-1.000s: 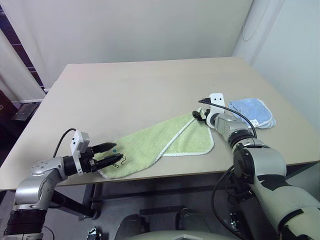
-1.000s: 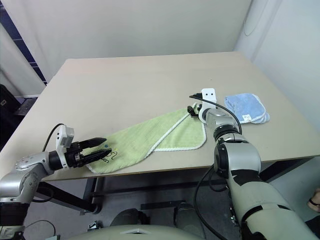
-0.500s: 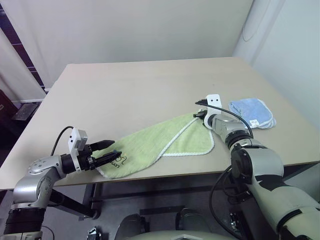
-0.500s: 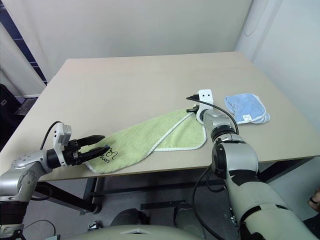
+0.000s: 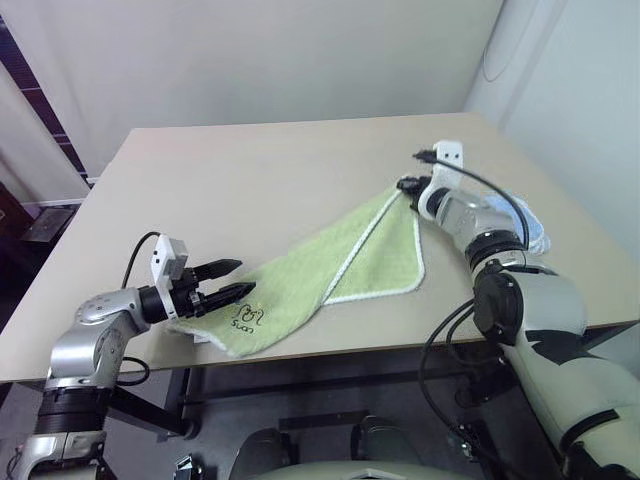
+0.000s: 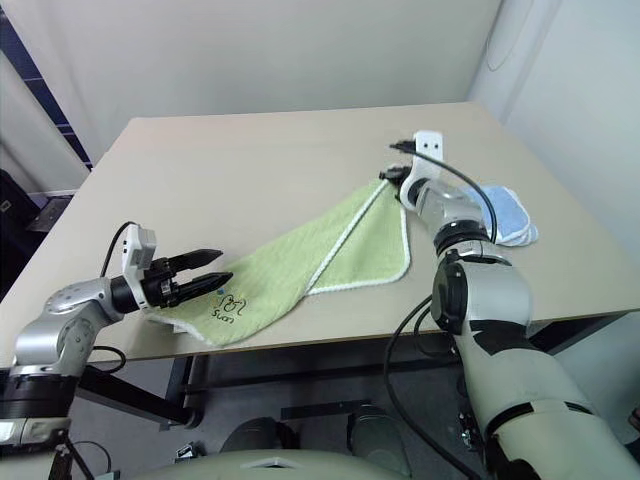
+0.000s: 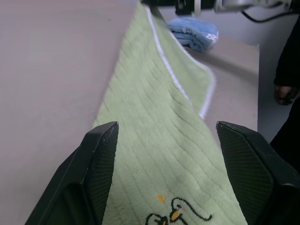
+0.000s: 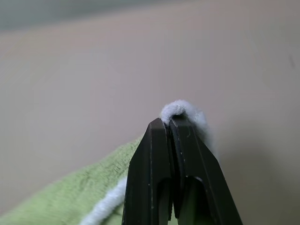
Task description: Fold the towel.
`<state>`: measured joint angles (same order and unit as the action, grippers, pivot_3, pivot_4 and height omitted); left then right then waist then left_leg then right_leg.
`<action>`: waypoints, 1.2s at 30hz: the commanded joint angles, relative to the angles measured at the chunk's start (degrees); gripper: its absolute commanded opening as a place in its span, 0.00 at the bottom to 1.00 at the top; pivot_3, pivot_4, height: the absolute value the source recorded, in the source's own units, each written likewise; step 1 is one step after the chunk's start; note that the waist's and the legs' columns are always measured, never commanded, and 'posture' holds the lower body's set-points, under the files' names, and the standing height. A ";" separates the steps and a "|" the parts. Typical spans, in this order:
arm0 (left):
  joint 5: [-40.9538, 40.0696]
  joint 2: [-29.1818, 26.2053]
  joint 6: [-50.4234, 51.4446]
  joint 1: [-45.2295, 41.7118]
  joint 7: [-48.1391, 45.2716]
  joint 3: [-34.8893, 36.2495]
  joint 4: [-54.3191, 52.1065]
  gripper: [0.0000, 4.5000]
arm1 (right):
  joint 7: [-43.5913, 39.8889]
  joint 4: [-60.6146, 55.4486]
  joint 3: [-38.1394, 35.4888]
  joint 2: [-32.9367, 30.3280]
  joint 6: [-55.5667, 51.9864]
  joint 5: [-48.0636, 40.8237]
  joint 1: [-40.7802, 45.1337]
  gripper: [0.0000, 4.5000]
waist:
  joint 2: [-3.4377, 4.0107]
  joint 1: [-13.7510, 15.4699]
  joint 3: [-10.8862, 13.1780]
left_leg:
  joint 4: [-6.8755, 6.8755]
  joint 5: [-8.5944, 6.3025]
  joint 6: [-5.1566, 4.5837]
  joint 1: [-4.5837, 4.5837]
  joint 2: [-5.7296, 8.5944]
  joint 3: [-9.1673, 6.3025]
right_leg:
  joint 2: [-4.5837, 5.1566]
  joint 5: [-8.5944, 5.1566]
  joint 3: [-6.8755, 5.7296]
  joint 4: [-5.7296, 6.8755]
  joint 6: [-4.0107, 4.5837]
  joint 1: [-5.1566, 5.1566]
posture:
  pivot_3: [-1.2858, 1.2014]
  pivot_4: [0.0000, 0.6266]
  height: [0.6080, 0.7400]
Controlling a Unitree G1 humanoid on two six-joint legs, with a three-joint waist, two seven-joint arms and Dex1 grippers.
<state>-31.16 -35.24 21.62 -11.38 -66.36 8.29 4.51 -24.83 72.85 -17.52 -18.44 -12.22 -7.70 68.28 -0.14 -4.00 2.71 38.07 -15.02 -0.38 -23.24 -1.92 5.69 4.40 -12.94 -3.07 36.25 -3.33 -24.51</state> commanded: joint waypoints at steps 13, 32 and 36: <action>1.24 -0.79 -0.41 -4.70 -6.77 -7.90 -5.51 0.78 | 11.49 -33.55 3.30 6.06 -5.65 -3.47 4.29 0.00 | 0.03 0.29 0.02 | 0.00 0.00 0.00 -0.07 0.01 0.01 | 0.07 -0.01 0.01 -0.02 0.03 -0.06 | 0.52 0.00 1.00; 17.43 9.94 -21.20 -18.12 3.60 -13.61 27.09 0.78 | 21.23 -24.53 1.70 3.85 5.42 -3.61 10.52 0.00 | 0.04 0.01 0.03 | 0.00 0.01 -0.02 -0.08 0.05 0.04 | 0.02 0.02 0.02 -0.01 -0.04 -0.06 | 0.52 0.00 1.00; 17.99 9.72 -23.73 -19.46 4.12 -12.53 29.47 0.78 | 22.07 -29.39 0.93 4.21 4.63 -5.15 12.20 0.00 | 0.04 0.09 0.03 | -0.07 0.00 -0.03 -0.11 0.01 0.03 | 0.03 0.01 0.00 -0.01 -0.08 -0.13 | 0.52 0.00 1.00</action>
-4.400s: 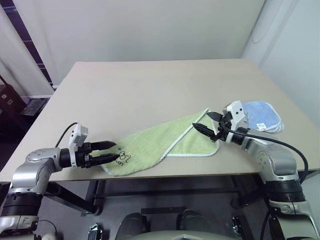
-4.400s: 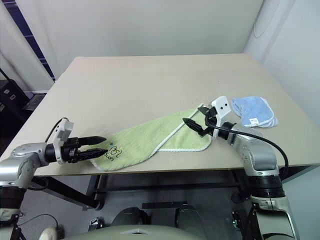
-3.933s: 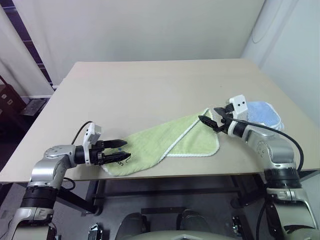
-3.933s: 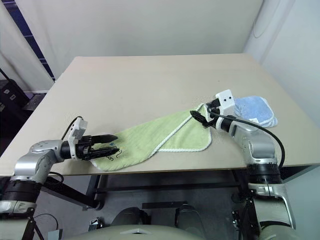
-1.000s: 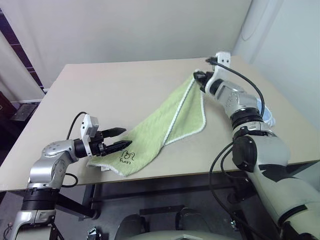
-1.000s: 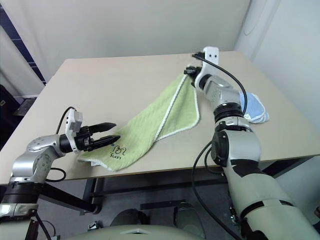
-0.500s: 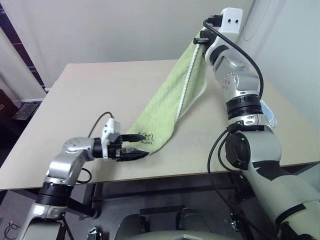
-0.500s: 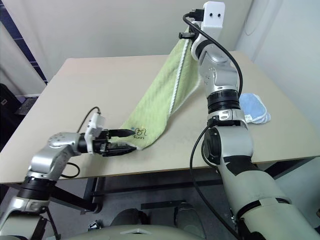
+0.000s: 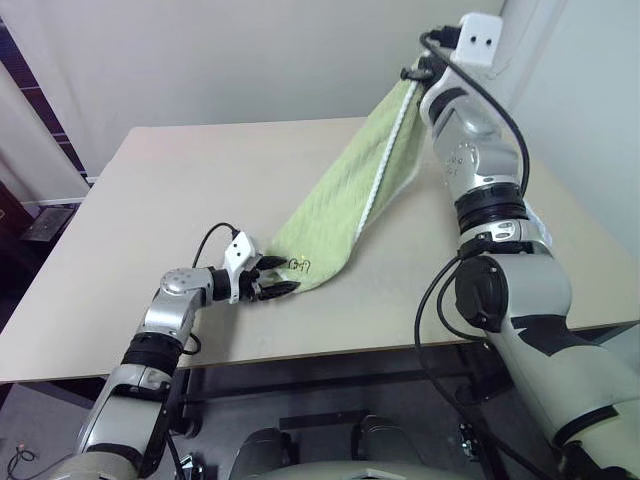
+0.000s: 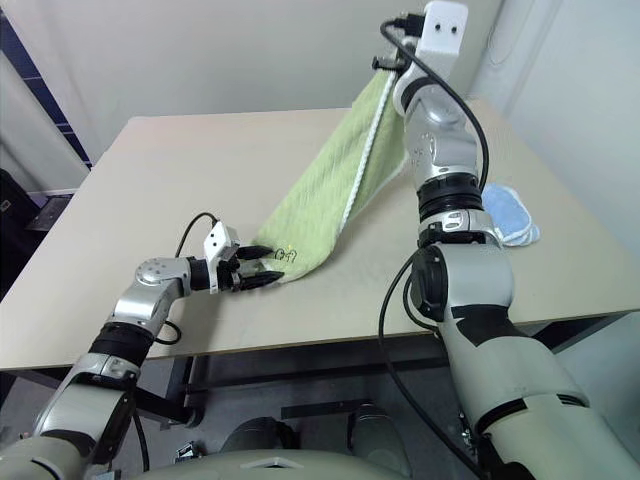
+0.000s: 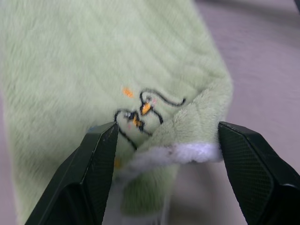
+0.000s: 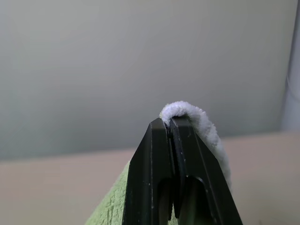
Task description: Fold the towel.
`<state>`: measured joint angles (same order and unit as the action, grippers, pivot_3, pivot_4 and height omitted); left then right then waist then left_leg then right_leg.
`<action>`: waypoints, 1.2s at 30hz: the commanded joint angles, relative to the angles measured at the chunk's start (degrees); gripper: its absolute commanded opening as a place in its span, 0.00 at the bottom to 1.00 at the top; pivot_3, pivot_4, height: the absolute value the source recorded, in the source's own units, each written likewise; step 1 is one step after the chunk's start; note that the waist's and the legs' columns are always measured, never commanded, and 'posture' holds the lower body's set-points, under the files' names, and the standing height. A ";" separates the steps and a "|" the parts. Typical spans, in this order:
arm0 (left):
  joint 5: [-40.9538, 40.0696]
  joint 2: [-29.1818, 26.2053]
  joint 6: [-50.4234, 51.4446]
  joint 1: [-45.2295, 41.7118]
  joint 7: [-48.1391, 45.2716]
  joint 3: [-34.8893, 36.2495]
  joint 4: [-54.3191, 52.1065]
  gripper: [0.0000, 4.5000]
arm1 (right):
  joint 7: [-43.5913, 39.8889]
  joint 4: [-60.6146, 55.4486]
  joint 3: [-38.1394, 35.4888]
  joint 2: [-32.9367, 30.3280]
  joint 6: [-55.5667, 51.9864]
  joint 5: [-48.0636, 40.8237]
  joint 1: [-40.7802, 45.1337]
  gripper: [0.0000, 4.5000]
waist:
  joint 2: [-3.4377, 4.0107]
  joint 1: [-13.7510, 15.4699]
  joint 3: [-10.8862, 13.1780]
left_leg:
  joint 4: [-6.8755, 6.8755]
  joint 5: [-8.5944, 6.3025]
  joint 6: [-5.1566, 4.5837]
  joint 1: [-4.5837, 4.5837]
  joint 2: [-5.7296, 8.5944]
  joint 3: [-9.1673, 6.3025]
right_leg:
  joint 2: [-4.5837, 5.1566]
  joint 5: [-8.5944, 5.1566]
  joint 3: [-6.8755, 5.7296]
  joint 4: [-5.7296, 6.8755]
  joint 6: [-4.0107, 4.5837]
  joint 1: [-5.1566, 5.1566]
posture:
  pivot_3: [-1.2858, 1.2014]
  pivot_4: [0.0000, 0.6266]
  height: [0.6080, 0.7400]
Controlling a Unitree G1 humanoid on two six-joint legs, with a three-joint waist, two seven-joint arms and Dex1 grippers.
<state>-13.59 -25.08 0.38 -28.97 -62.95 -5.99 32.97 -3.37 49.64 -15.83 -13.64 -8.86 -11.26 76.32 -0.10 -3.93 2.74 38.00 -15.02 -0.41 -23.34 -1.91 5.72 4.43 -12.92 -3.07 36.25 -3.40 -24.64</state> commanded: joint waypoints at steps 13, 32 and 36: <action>0.32 -0.69 -8.09 -9.07 3.69 7.24 11.63 0.78 | 0.40 -16.14 1.81 1.40 -2.40 -1.93 5.01 0.00 | -0.03 0.05 -0.02 | 0.06 0.00 0.00 0.00 0.01 -0.02 | 0.04 0.03 -0.02 0.01 -0.03 0.03 | 0.52 0.00 1.00; -2.19 3.63 -7.62 -9.43 0.33 9.82 13.23 0.78 | -3.09 -11.76 8.79 5.70 3.34 2.54 19.03 0.00 | -0.06 -0.05 -0.03 | 0.07 -0.01 -0.01 -0.01 0.02 0.00 | 0.03 0.04 -0.03 0.01 -0.05 0.03 | 0.52 0.00 1.00; -3.23 2.97 -7.18 -10.71 0.70 11.78 14.98 0.78 | -6.77 -13.14 2.04 7.84 -5.37 -9.40 22.46 0.00 | -0.07 0.03 -0.03 | 0.05 -0.01 -0.01 -0.04 0.00 -0.06 | 0.03 0.05 -0.07 0.01 -0.08 0.01 | 0.52 0.00 1.00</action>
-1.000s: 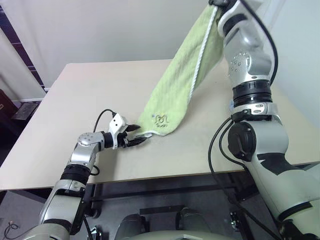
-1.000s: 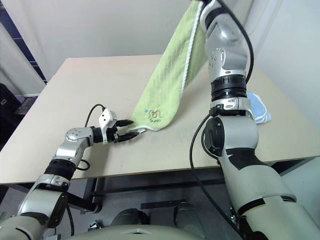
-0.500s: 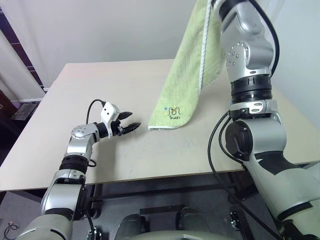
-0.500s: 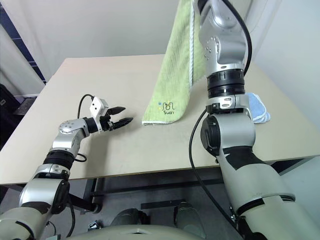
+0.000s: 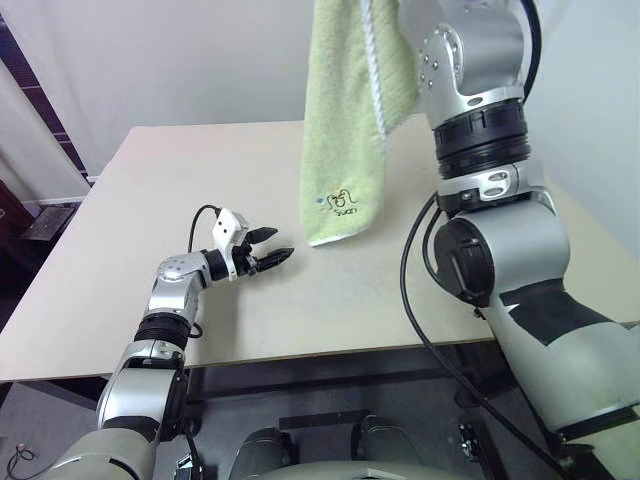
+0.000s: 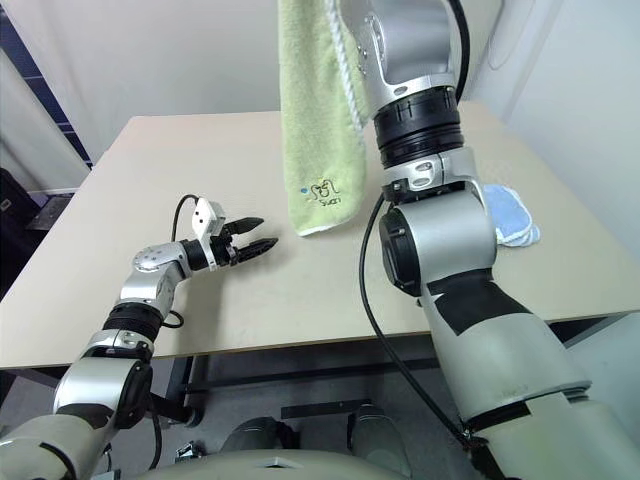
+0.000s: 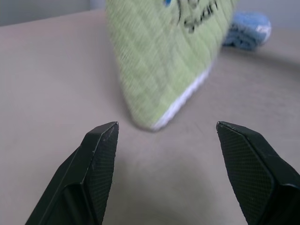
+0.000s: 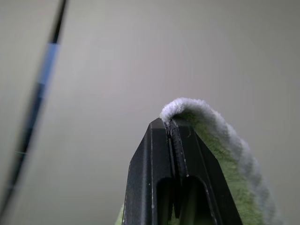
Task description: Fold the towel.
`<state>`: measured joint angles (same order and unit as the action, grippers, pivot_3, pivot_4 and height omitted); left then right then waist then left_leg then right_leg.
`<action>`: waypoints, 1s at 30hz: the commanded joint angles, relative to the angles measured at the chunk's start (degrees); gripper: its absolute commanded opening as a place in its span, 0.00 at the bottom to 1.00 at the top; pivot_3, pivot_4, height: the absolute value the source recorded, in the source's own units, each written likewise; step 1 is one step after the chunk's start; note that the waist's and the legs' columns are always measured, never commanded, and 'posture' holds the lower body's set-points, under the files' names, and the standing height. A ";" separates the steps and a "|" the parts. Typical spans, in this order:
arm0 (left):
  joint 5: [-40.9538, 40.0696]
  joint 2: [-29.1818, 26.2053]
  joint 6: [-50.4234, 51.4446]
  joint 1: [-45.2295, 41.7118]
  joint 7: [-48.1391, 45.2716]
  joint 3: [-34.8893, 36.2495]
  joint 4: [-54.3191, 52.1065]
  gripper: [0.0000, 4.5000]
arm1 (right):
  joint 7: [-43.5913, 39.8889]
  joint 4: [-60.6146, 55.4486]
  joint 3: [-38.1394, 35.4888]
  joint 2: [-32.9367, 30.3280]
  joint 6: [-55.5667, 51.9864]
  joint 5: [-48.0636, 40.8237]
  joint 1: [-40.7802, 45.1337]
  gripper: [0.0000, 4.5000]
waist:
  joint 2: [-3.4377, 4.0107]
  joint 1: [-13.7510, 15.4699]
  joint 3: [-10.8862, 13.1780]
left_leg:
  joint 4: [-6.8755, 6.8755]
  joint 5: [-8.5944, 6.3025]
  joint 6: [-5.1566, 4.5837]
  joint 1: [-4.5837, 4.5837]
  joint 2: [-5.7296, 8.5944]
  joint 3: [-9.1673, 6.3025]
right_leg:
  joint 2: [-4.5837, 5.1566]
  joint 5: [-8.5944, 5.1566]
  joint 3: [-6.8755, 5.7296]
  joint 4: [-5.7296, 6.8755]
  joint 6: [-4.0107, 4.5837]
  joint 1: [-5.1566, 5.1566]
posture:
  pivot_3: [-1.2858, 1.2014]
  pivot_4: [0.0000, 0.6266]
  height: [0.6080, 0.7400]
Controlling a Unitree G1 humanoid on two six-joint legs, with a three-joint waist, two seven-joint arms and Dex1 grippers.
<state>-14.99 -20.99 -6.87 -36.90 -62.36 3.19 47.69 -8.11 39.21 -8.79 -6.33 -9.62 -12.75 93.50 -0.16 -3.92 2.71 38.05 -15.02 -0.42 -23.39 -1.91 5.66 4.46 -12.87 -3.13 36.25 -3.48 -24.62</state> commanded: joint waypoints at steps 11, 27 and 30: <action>-0.79 -2.23 -2.80 -5.19 4.03 6.09 6.50 0.78 | 9.55 24.39 -3.77 -2.55 1.97 0.73 -1.64 0.00 | -0.47 0.05 -0.29 | 0.10 -0.01 0.00 0.20 0.03 0.00 | 0.12 0.03 -0.06 -0.08 0.06 0.31 | 0.52 0.00 1.00; -2.58 -3.64 3.85 -1.14 -7.61 2.27 -8.29 0.78 | 17.46 28.12 -3.53 -6.48 11.55 6.52 -17.28 0.00 | -0.27 -0.24 -0.16 | -0.10 0.03 -0.09 -0.10 0.08 0.20 | 0.11 0.17 0.03 -0.09 -0.30 -0.09 | 0.52 0.00 1.00; -3.49 -6.90 7.18 0.67 -10.57 1.84 -16.50 0.78 | 17.06 27.41 -3.10 -6.09 11.03 6.92 -18.46 0.00 | -0.26 -0.37 -0.15 | -0.08 0.04 -0.08 -0.01 0.04 0.18 | 0.08 0.17 0.08 -0.04 -0.29 -0.05 | 0.52 0.00 1.00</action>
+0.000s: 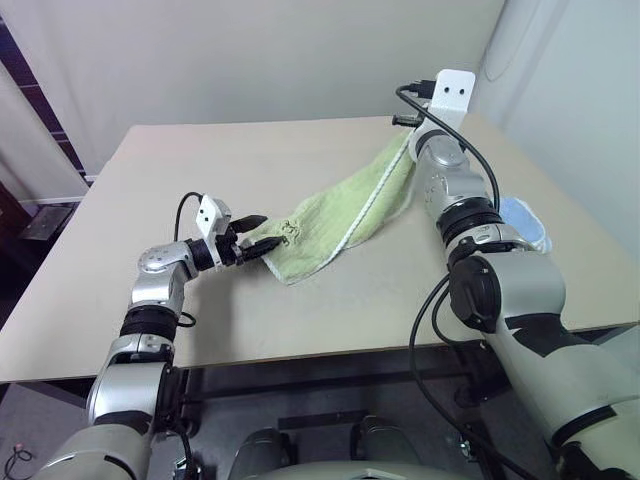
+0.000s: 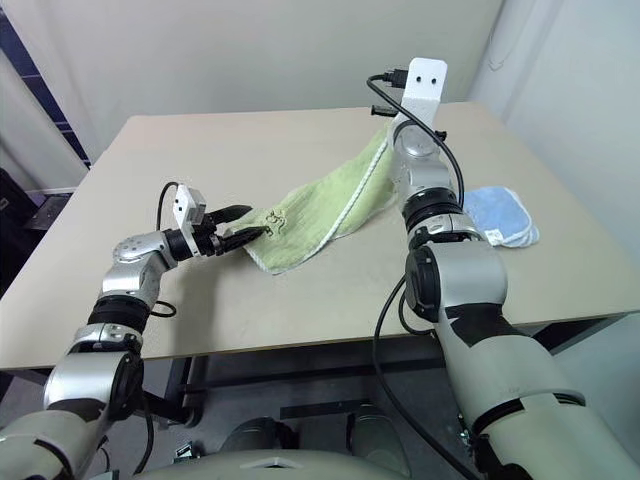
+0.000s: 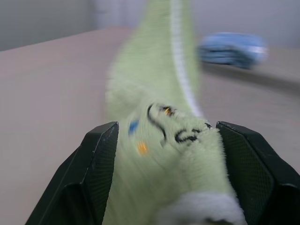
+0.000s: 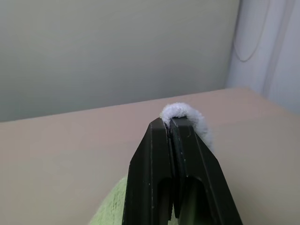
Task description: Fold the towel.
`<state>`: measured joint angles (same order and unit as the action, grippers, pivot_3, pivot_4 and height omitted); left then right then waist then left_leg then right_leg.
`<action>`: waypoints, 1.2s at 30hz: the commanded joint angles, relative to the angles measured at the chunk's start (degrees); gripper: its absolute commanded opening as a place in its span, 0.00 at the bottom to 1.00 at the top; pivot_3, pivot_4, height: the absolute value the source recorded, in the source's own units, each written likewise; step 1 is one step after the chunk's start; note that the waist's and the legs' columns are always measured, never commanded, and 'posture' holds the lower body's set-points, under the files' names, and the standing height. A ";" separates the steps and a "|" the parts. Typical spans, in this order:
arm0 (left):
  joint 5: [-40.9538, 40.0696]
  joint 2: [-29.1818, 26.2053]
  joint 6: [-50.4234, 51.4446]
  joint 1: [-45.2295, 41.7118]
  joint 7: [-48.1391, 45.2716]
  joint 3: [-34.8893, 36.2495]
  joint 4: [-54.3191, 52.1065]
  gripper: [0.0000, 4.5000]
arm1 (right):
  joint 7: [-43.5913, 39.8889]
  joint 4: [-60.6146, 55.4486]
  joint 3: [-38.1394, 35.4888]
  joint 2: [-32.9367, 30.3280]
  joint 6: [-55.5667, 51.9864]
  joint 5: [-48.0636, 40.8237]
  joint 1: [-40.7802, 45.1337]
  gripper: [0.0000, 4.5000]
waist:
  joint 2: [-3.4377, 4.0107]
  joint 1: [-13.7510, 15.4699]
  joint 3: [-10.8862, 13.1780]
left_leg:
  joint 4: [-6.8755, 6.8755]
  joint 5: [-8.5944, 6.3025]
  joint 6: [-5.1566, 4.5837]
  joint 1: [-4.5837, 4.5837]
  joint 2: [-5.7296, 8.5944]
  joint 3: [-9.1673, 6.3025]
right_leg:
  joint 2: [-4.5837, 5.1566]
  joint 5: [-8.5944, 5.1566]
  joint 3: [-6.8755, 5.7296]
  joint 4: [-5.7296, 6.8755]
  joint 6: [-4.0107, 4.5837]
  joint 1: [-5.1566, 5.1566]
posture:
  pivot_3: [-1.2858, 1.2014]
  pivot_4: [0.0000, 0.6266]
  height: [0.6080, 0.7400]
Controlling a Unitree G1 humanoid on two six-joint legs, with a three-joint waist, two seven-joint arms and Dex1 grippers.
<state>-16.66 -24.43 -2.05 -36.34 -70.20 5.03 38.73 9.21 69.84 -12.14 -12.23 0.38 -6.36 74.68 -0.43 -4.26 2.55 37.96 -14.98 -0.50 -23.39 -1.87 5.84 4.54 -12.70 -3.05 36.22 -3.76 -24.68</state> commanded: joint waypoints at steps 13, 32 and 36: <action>10.79 -10.17 -8.96 -6.00 11.28 -2.58 10.86 0.78 | -1.51 -5.62 -0.52 1.54 -0.08 -0.39 -1.73 0.00 | 0.05 0.27 0.02 | 0.07 -0.01 -0.04 0.03 0.02 -0.01 | 0.02 0.00 -0.01 -0.05 0.00 0.10 | 0.52 0.00 1.00; 12.38 -17.62 -7.41 -7.12 0.20 -3.13 18.17 0.99 | -4.25 -5.89 0.13 2.11 -1.58 -0.28 -2.76 0.00 | 0.06 -0.07 0.02 | 0.03 -0.01 -0.03 0.02 -0.03 0.03 | -0.01 0.00 -0.05 0.00 0.00 0.03 | 0.52 0.00 1.00; 8.51 -18.88 -6.18 -7.56 -4.51 -0.91 13.64 0.99 | -4.44 -5.52 0.13 2.45 -1.38 -0.32 -2.86 0.00 | 0.06 0.36 0.03 | 0.04 -0.01 -0.03 0.02 -0.02 0.01 | 0.02 0.00 -0.04 0.01 0.00 0.03 | 0.52 0.00 1.00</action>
<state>-5.29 -43.01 -8.74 -42.96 -72.63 2.35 56.17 5.09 67.16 -11.85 -9.99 -1.64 -6.47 70.82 -0.37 -3.90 2.58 38.01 -14.99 -0.53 -23.39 -1.88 5.85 4.58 -12.70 -3.09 36.23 -3.76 -24.64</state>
